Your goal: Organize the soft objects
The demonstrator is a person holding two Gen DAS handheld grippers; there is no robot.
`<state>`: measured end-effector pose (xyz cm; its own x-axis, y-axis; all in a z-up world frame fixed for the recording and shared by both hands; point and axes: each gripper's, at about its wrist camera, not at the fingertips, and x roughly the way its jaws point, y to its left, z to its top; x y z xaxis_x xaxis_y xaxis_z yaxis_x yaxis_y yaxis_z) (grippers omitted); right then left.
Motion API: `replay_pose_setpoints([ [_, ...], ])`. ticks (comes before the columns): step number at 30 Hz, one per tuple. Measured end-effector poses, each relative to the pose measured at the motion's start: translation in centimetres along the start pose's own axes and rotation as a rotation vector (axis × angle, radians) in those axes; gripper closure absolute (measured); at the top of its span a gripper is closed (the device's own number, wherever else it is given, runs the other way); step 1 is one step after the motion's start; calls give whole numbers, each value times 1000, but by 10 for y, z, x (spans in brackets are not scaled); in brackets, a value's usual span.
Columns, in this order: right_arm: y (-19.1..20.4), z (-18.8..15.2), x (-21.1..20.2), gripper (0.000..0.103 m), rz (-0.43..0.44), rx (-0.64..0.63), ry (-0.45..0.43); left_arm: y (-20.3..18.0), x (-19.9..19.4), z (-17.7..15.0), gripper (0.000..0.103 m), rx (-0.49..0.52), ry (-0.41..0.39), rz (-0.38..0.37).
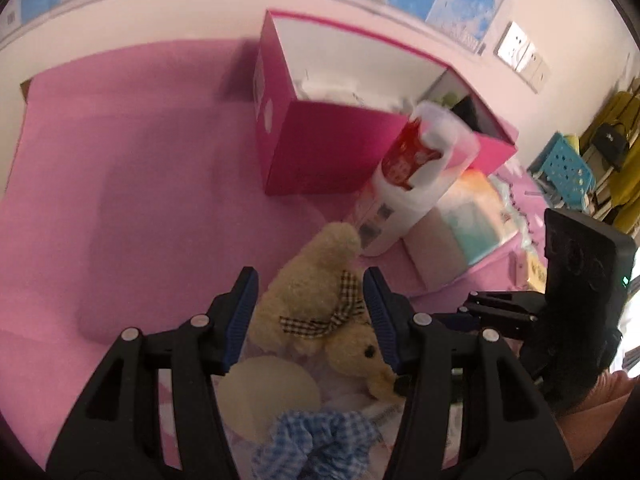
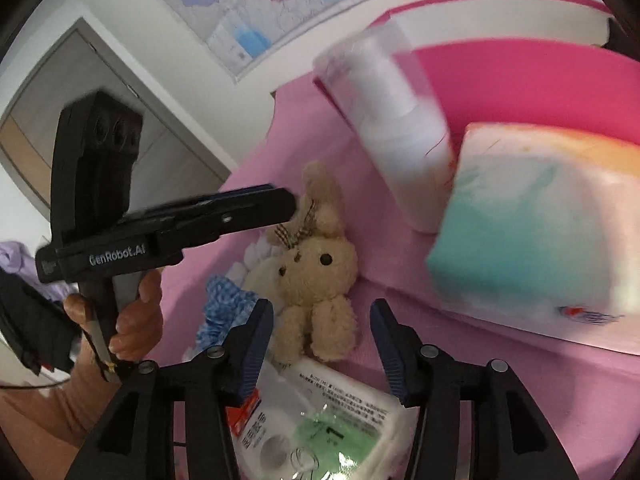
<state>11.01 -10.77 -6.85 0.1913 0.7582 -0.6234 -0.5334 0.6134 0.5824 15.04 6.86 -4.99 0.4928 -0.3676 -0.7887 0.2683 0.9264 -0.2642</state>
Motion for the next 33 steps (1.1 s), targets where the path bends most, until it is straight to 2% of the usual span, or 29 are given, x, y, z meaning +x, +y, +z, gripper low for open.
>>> replay_pose_setpoints([
  [1,2,-3,3,51,-9,-12,9,0,3,0,47,3,10,-8],
  [3,4,-6,5,58,-21,-33,10,0,7,-2,47,7,26,-15],
  [4,5,-7,6,77,-27,-38,17,0,7,-4,47,10,27,-19],
  [5,4,-7,7,82,-21,-32,30,0,6,-5,47,8,25,-27],
  [7,0,-8,5,85,-14,-23,25,1,4,-6,47,-7,22,-70],
  [9,2,-8,-4,86,-28,-54,9,2,-3,-7,47,-38,8,-138],
  [11,8,-7,-17,86,-29,-81,-16,-2,-16,-8,48,-55,-12,-244],
  [12,12,-6,-26,86,-31,-107,-36,-8,-24,-9,48,-45,-32,-252],
  [18,47,14,-77,88,-65,-271,-162,-37,-65,3,48,16,-155,-266],
  [22,63,28,-105,92,-65,-334,-237,-35,-93,15,48,19,-234,-276],
  [25,71,39,-122,94,-55,-357,-293,-33,-112,28,48,22,-291,-252],
  [27,72,49,-131,99,-53,-368,-325,-35,-119,37,48,33,-322,-216],
  [31,68,67,-139,99,-23,-357,-356,-34,-120,35,48,35,-338,-226],
  [33,65,76,-133,98,-25,-346,-354,-36,-113,27,48,47,-311,-235],
])
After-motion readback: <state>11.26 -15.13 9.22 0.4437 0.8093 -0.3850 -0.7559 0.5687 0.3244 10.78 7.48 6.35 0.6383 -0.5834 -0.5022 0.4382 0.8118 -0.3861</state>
